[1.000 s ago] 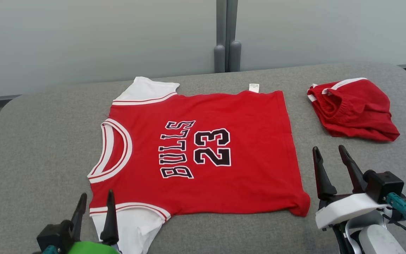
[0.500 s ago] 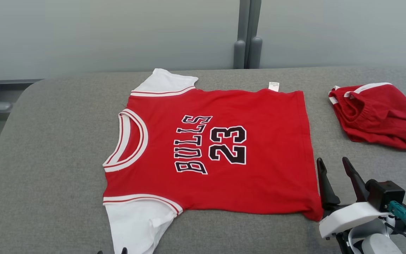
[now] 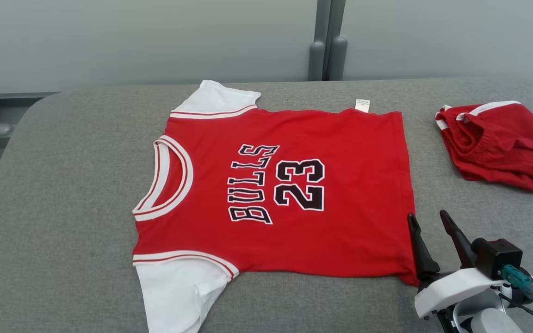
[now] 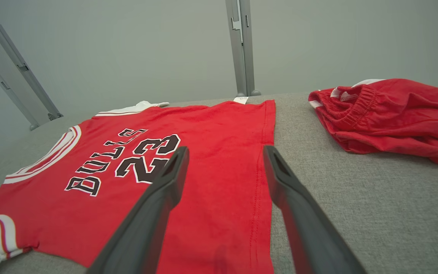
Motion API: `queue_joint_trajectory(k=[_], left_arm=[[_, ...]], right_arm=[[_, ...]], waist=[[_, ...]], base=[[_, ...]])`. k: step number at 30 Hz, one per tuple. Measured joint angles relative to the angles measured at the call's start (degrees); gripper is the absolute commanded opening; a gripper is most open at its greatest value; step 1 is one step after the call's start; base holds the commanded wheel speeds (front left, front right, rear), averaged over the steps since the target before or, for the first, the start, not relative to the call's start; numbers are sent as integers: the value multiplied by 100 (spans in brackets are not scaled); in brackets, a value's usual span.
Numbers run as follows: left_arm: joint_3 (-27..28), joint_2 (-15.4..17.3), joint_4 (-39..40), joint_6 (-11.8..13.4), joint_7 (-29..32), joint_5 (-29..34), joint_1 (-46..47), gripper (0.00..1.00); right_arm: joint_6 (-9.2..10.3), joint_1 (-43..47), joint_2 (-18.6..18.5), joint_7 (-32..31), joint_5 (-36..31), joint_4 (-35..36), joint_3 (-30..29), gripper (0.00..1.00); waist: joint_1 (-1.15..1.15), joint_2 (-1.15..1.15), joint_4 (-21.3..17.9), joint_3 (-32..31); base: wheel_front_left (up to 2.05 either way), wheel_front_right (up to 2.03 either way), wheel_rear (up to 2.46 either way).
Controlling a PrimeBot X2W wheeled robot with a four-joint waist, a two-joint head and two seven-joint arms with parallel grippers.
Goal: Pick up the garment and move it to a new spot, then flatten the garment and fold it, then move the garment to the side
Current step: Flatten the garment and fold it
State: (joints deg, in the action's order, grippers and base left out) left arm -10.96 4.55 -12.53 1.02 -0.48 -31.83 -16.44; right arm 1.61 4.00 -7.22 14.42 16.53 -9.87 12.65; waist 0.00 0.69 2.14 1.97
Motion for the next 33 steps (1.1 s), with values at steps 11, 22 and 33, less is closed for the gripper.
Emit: queue_joint_trajectory(k=[11,22,33], left_arm=[[-38,-16,-157,-177,144,-158,135,2],[-37,-16,248,-259,-57,-116,337,0],[-200,-25,768,-260,-57,26,472,0]], right_arm=[[-60,171,-122,1,-38,-380,-30,100],[-323,694,232,-16,514,-969,49,100],[-463,304,220,-16,488,-1450,119,94]], waist=[[0,0,-206,64],[0,0,-179,105],[0,0,-44,108]], base=[[0,0,0],[0,0,0],[0,0,0]])
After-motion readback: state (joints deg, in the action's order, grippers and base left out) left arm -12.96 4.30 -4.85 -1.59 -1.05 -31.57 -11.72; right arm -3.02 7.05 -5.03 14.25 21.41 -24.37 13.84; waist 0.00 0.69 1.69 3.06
